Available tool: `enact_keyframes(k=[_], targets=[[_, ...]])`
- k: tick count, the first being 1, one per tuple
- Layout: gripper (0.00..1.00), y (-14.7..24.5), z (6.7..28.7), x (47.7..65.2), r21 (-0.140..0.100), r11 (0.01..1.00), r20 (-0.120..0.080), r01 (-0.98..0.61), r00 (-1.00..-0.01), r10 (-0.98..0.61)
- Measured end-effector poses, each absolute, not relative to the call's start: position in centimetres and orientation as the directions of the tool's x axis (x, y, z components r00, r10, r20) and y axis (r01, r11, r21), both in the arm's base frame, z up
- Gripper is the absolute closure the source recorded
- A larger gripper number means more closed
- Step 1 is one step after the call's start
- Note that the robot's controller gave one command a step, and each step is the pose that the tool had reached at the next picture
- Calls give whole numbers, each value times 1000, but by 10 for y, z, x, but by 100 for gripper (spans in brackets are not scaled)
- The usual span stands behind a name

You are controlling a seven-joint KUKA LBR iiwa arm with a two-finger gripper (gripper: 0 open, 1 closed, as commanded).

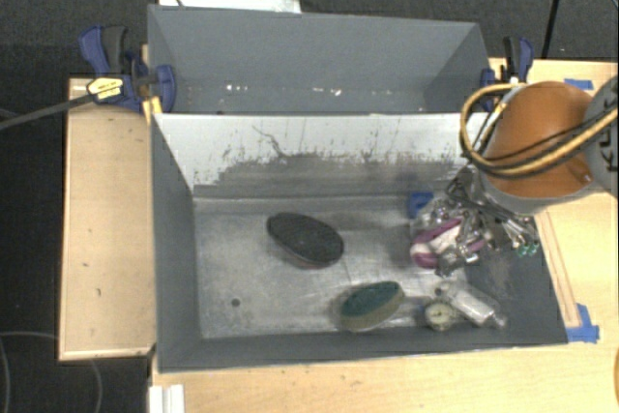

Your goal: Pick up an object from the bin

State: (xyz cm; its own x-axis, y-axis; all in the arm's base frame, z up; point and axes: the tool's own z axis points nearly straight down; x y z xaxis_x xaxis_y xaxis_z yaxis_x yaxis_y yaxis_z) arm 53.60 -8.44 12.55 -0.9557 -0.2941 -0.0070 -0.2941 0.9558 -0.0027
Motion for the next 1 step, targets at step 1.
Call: enact_keyframes(k=[1], targets=[[100,-84,161,537,-2,956,-5,-293,-956,-293]])
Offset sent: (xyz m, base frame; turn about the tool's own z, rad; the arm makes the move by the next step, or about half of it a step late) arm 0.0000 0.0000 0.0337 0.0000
